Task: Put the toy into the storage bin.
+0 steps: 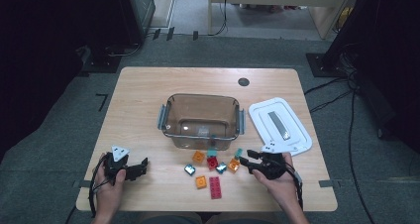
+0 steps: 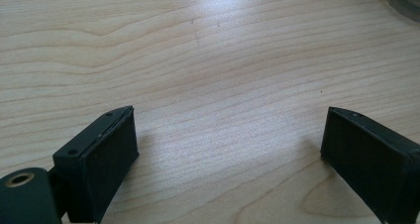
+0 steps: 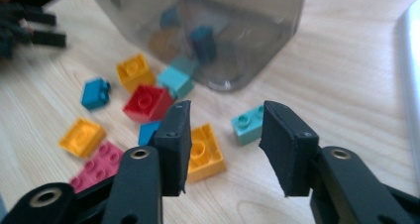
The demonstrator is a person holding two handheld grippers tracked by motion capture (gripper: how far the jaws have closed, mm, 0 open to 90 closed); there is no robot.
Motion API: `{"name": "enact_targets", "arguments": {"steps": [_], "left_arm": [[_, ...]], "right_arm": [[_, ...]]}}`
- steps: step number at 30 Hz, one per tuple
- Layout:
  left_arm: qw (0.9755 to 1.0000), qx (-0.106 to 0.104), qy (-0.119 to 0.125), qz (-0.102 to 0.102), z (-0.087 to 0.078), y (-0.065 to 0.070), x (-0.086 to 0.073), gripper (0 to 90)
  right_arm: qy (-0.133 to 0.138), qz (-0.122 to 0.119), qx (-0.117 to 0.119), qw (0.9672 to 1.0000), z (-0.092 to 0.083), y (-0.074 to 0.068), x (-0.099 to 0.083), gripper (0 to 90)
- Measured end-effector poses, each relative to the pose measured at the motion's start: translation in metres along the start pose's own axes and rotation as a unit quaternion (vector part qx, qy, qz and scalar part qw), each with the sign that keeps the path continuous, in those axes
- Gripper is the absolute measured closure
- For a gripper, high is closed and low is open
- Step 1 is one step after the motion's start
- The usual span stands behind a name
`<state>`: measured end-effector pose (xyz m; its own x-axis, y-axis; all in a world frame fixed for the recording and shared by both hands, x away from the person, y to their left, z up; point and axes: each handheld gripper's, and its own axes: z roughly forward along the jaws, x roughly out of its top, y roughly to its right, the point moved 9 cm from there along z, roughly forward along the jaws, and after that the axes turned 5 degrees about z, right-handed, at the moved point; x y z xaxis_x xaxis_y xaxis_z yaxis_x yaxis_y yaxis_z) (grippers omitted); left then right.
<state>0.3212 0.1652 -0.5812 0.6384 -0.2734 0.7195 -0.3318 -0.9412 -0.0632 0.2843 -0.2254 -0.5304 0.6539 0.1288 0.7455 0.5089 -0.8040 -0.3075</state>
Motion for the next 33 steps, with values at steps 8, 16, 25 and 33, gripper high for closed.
{"name": "enact_targets", "arguments": {"steps": [8, 16, 25, 33], "left_arm": [[1.0, 0.0, 0.0, 0.0, 0.0, 0.0, 0.0, 7.4], [1.0, 0.0, 0.0, 0.0, 0.0, 0.0, 0.0, 7.3], [1.0, 0.0, 0.0, 0.0, 0.0, 0.0, 0.0, 7.3], [1.0, 0.0, 0.0, 0.0, 0.0, 0.0, 0.0, 7.3]], "right_arm": [[-0.033, -0.034, 0.003, 0.9989, 0.02, -0.01, -0.017, 48.2], [-0.055, -0.07, -0.01, 0.996, 0.03, -0.014, -0.027, 52.7], [-0.064, -0.089, -0.016, 0.9939, 0.035, -0.014, -0.032, 60.1], [-0.049, -0.074, -0.011, 0.996, 0.023, -0.012, -0.025, 60.1]]}}
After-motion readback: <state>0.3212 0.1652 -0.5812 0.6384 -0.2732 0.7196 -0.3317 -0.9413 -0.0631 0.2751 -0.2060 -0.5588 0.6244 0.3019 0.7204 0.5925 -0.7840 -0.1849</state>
